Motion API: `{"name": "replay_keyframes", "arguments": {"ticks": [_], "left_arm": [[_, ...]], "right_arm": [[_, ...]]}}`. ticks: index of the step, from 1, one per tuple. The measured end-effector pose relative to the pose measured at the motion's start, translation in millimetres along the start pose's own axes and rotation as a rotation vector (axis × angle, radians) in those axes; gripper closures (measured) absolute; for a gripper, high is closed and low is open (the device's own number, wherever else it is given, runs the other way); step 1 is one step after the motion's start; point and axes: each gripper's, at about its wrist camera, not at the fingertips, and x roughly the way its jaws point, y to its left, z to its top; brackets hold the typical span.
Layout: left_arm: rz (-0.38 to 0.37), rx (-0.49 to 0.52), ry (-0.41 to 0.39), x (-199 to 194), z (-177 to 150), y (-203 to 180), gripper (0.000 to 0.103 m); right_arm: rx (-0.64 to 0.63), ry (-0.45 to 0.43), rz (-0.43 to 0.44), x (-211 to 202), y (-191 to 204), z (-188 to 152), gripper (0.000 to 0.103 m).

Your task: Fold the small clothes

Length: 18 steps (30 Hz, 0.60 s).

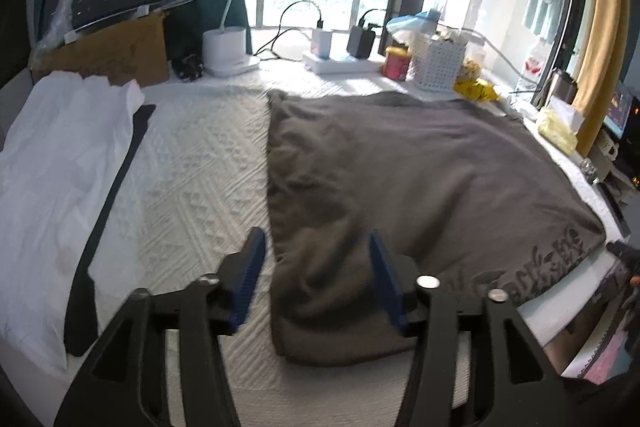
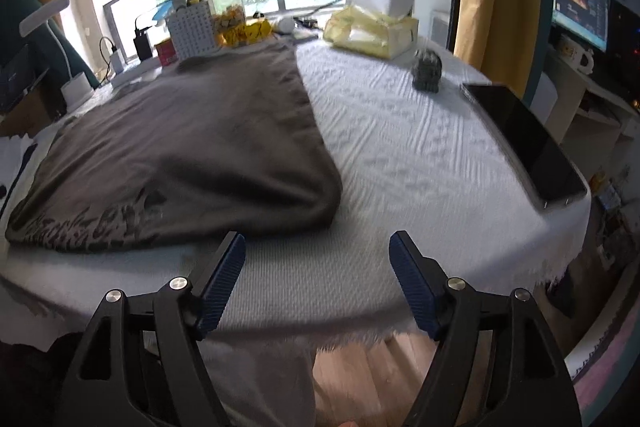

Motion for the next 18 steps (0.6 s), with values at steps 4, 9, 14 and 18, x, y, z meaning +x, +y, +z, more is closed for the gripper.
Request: {"name": "replay_keyframes", "arguments": {"ticks": [4, 9, 14, 18], "left_arm": [[-0.017, 0.016, -0.001, 4, 5, -8, 0.040], [-0.040, 0.027, 0.005, 12, 9, -15, 0.040], [-0.058, 0.029, 0.024, 24, 15, -12, 0.040], [-0.051, 0.021, 0.044, 36, 22, -5, 0.040]], "right_arm": [[0.010, 0.014, 0.039, 0, 6, -1, 0.025], [0.025, 0.038, 0.091, 6, 19, 1, 0.025], [0.071, 0.029, 0.126, 16, 28, 10, 0.025], [0.098, 0.023, 0.128, 25, 31, 21, 0.024]]}}
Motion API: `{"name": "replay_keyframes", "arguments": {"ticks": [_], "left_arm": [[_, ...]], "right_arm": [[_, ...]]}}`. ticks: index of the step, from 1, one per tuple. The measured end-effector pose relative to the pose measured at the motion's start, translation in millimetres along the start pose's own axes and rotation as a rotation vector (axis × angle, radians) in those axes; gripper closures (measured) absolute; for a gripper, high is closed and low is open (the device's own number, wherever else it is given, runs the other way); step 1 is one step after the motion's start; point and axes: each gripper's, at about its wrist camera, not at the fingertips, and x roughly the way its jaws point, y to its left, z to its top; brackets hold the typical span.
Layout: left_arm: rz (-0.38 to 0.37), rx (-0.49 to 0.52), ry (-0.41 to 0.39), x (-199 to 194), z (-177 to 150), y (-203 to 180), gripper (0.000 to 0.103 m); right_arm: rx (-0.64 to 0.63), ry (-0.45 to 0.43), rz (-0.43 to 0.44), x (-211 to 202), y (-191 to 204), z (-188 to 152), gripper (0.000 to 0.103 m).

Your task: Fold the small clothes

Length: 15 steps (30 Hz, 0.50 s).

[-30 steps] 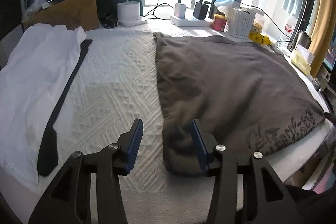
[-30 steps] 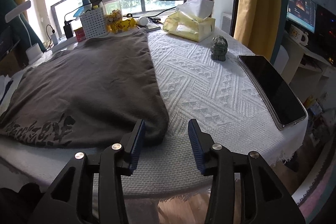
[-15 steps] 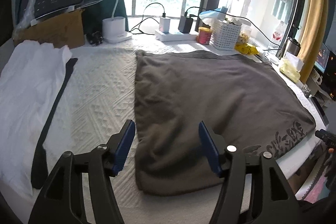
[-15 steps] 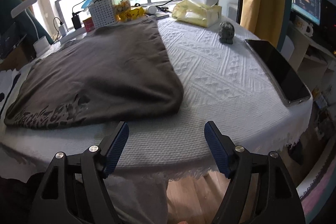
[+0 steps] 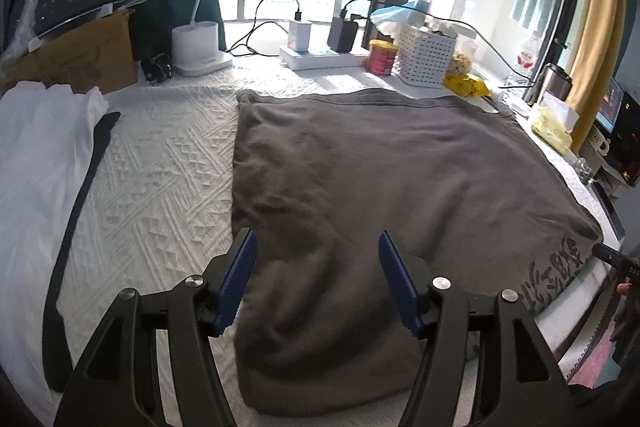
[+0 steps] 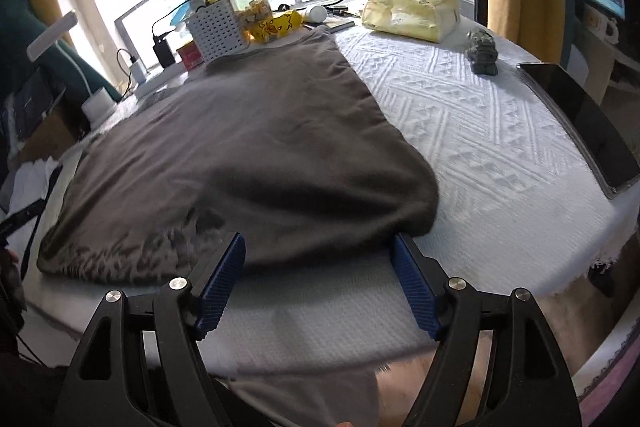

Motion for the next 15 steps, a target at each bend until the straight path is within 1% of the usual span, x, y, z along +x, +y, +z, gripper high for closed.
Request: {"name": "replay_keyframes", "arguments": {"ticks": [5, 15], "left_arm": [[0.004, -0.011, 0.000, 8, 14, 9, 0.040], [0.010, -0.022, 0.049, 31, 28, 23, 0.040]], "right_arm": [[0.012, 0.001, 0.005, 15, 6, 16, 0.024], [0.031, 0.010, 0.033, 53, 19, 53, 0.024]]}}
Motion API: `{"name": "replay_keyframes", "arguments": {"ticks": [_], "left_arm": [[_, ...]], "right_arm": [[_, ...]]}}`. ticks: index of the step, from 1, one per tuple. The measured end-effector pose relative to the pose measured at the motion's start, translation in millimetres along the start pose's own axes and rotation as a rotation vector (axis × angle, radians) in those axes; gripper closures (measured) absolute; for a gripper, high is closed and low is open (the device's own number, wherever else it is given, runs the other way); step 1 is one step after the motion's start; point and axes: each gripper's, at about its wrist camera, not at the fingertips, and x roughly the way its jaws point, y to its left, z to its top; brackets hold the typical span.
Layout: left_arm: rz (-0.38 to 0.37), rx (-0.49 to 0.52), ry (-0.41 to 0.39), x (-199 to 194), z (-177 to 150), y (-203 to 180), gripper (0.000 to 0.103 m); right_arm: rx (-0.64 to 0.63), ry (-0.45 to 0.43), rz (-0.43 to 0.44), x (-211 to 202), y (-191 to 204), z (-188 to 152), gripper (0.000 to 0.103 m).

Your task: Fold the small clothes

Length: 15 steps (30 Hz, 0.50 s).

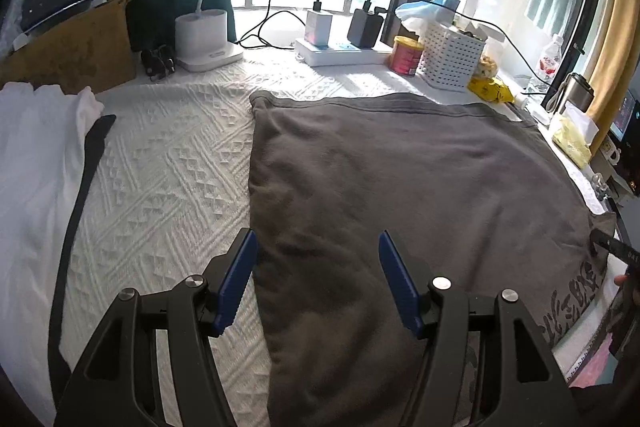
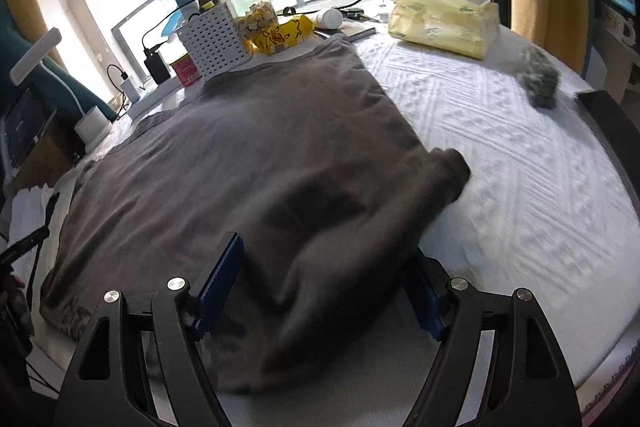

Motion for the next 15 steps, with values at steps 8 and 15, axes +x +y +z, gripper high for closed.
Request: {"name": "replay_keyframes", "arguments": {"ticks": [8, 15], "left_arm": [[-0.003, -0.023, 0.036, 14, 8, 14, 0.040], [0.015, -0.048, 0.053, 21, 15, 28, 0.040]], "right_arm": [[0.008, -0.001, 0.000, 28, 10, 26, 0.024], [-0.048, 0.024, -0.006, 51, 21, 45, 0.024]]}}
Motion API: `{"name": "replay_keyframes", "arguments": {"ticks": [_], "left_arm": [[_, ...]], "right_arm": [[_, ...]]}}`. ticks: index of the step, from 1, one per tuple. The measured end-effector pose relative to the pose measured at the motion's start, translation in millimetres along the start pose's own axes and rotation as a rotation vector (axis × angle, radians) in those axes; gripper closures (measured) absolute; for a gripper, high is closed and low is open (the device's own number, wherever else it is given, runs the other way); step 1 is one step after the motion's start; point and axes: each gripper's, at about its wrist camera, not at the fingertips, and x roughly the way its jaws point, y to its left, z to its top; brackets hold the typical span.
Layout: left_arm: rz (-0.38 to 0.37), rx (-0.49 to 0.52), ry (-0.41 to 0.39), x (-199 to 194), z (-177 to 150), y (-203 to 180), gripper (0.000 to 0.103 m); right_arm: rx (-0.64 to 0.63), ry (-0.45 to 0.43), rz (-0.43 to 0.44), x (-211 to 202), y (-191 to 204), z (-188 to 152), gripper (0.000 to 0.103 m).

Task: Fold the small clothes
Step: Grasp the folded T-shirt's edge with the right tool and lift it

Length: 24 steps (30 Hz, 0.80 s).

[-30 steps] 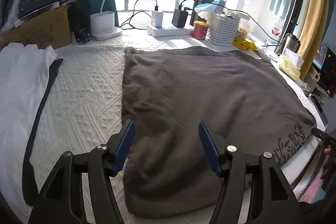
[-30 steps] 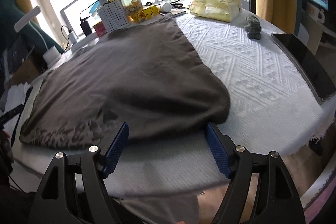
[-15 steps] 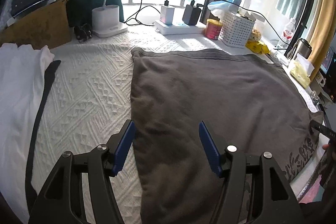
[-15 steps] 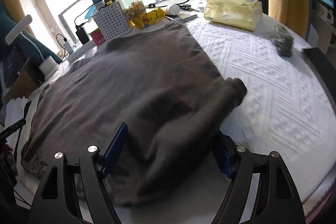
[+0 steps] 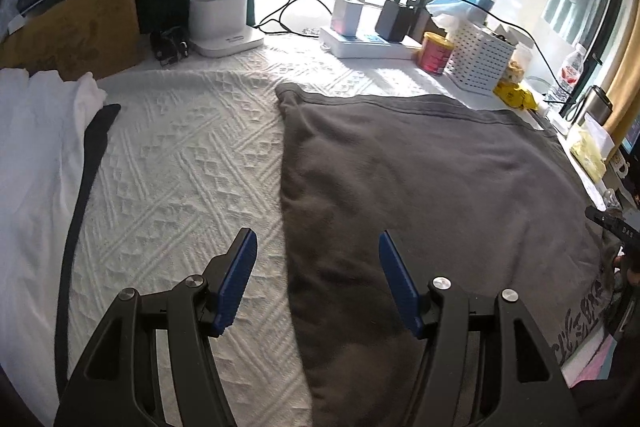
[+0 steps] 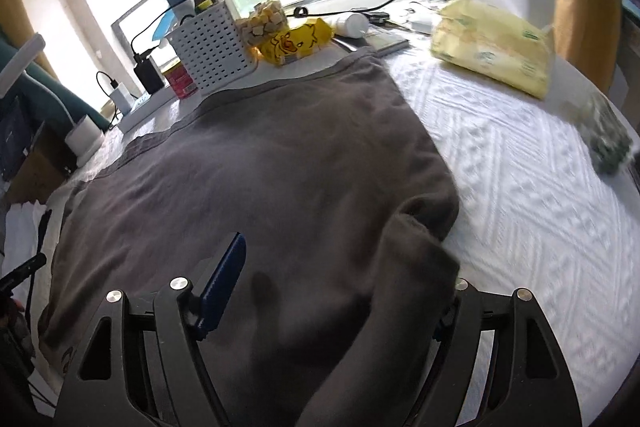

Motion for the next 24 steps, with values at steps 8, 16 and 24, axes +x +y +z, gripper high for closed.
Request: {"name": "replay_keyframes", "arguments": {"ticks": [8, 16, 24], "left_arm": [[0.008, -0.014, 0.018, 9, 9, 10, 0.040], [-0.010, -0.010, 0.017, 14, 16, 14, 0.040], [-0.013, -0.007, -0.023, 3, 20, 24, 0.040]], "right_arm": [[-0.120, 0.016, -0.064, 20, 26, 8, 0.027], [-0.135, 0.028, -0.054, 24, 35, 12, 0.080], [-0.141, -0.012, 0.000, 11, 62, 22, 0.083]]}}
